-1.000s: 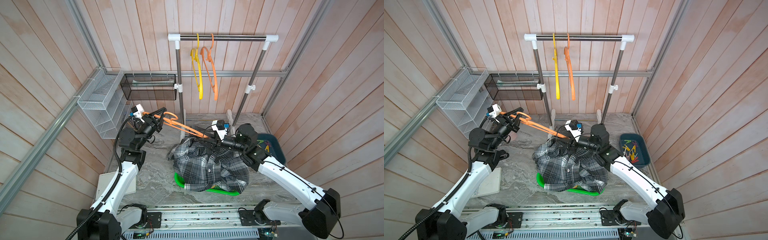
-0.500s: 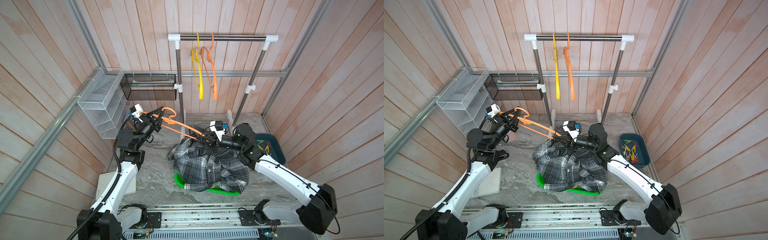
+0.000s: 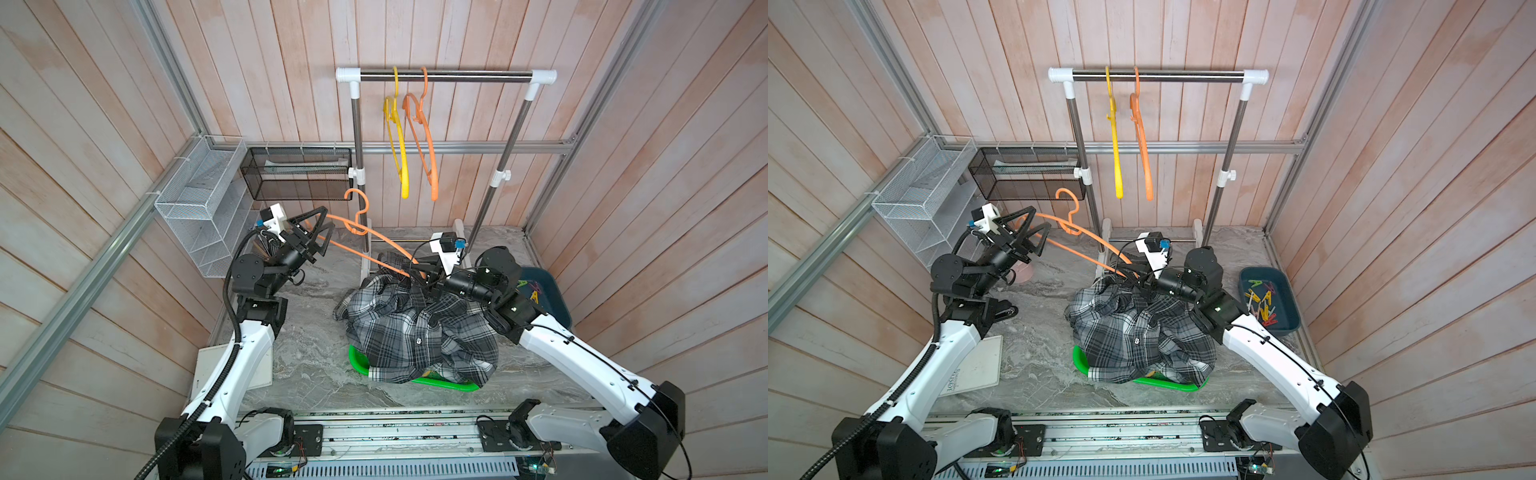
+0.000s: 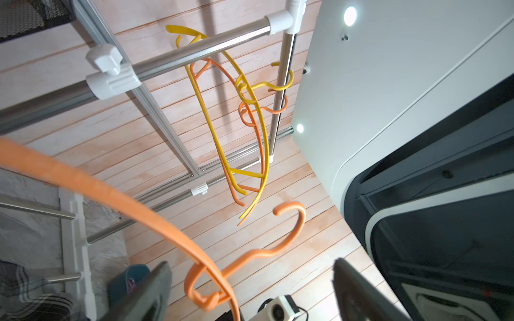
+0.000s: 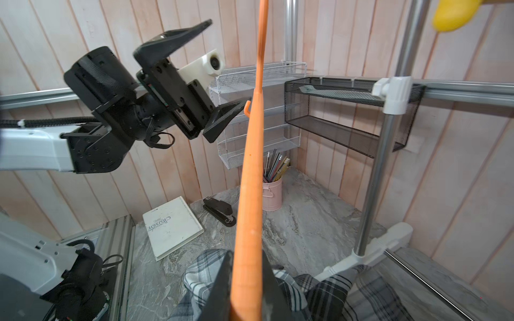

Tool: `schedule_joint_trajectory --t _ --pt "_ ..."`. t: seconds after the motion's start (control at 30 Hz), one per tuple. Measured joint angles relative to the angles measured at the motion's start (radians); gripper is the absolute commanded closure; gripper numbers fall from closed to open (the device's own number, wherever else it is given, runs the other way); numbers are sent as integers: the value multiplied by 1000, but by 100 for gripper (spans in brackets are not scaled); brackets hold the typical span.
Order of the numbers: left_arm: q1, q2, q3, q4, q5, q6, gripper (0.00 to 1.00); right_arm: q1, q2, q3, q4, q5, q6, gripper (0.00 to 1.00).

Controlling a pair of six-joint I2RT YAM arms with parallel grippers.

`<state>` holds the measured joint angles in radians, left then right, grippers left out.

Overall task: Remove the clothespins securing long-sleeve shirts to the hanger
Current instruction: Remove the long-sleeve shirt from the hanger, then place the hanger on the clothesline.

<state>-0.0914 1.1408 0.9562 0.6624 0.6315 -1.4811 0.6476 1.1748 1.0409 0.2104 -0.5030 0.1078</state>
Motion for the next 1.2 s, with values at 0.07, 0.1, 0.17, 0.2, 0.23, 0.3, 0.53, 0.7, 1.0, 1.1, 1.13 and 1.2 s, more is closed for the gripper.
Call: schedule_joint_trajectory --t 0.07,0.1,0.17,0.2,0.23,0.3,0.53,0.7,1.0,1.1,1.13,1.2 --pt "11 -27 10 -32 -3 52 0 -3 -19 2 -36 44 20 100" --pt "19 -47 12 -48 -7 80 0 -3 -24 2 -55 69 29 100" --pt "31 -79 20 -82 -12 131 0 -7 -26 2 -89 106 51 100" --pt "37 -95 26 -101 -16 159 0 -9 -26 2 -110 123 63 100" --pt "45 -110 31 -121 -22 189 0 -14 -26 1 -132 142 77 100" --pt "59 -135 42 -164 -38 248 0 -29 -27 0 -163 171 108 100" --pt "82 -217 97 -378 -141 504 0 -179 -77 -81 -215 218 242 100" --pt "84 -266 116 -470 -206 632 0 -278 -89 -94 -253 222 309 100" --pt "87 -279 108 -579 -278 753 0 -342 -51 161 -462 402 272 100" --pt "92 -280 87 -599 -287 766 0 -342 -38 280 -486 452 239 100" --pt "93 -279 79 -607 -291 768 0 -341 -32 315 -493 466 229 100" --pt "101 -276 64 -632 -294 772 0 -341 -17 386 -510 498 205 100"
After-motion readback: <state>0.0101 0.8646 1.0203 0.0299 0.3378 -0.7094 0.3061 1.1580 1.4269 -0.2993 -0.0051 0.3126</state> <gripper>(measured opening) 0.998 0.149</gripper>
